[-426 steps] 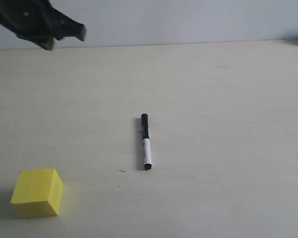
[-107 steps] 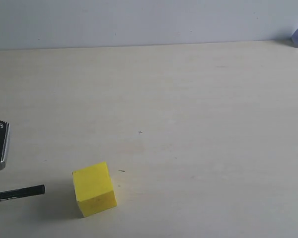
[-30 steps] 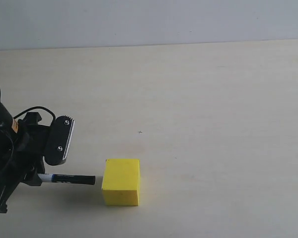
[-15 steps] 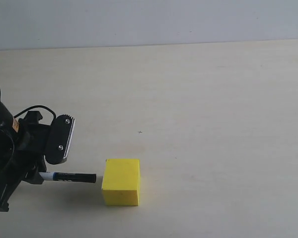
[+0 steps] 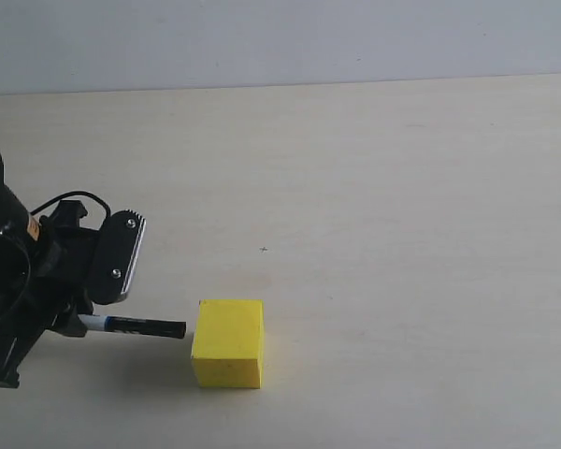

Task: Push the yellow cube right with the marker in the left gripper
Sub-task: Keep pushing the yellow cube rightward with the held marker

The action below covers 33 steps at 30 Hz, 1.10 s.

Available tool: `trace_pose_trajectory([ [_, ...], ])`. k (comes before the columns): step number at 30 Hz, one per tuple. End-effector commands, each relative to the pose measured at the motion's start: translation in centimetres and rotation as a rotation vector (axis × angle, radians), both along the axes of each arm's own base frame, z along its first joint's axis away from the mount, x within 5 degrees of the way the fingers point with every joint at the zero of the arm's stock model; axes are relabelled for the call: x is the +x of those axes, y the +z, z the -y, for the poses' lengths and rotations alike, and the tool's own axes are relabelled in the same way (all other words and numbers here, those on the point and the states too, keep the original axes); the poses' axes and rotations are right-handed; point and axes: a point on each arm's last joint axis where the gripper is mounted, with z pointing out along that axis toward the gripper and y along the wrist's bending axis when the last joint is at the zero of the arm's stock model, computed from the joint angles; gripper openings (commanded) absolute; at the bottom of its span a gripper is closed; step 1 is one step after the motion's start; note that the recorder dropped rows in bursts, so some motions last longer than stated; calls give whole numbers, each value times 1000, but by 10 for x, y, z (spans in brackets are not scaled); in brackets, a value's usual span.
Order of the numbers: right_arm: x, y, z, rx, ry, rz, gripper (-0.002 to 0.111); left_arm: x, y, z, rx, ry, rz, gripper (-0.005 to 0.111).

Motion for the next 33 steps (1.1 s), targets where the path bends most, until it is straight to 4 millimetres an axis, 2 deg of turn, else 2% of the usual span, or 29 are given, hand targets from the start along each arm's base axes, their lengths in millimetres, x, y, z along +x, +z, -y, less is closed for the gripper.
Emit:
trace_pose_trajectory([
  [1, 0, -1, 0, -13, -8, 7, 0, 5, 0, 3, 0, 4, -18, 0],
  [6, 0, -1, 0, -13, -8, 7, 0, 6, -8, 4, 26, -20, -63, 0],
  [10, 0, -1, 0, -9, -7, 7, 0, 8, -6, 6, 9, -11, -65, 0],
  [12, 0, -1, 0, -9, -7, 7, 0, 7, -3, 11, -28, 2, -90, 0],
  [15, 0, -1, 0, -9, -7, 7, 0, -4, 4, 36, -97, -96, -136, 0],
  [17, 0, -1, 0, -9, -7, 7, 0, -6, 5, 42, -100, -113, -130, 0],
  [19, 0, -1, 0, -11, -8, 7, 0, 0, 5, 33, -77, -65, -122, 0],
  [22, 0, -1, 0, -13, -8, 7, 0, -2, 4, 12, 74, 20, -193, 0],
  [28, 0, -1, 0, -13, -8, 7, 0, -10, 4, 29, 60, 36, -177, 0],
  [33, 0, -1, 0, -13, -8, 7, 0, -11, 4, 30, 56, 76, -174, 0],
])
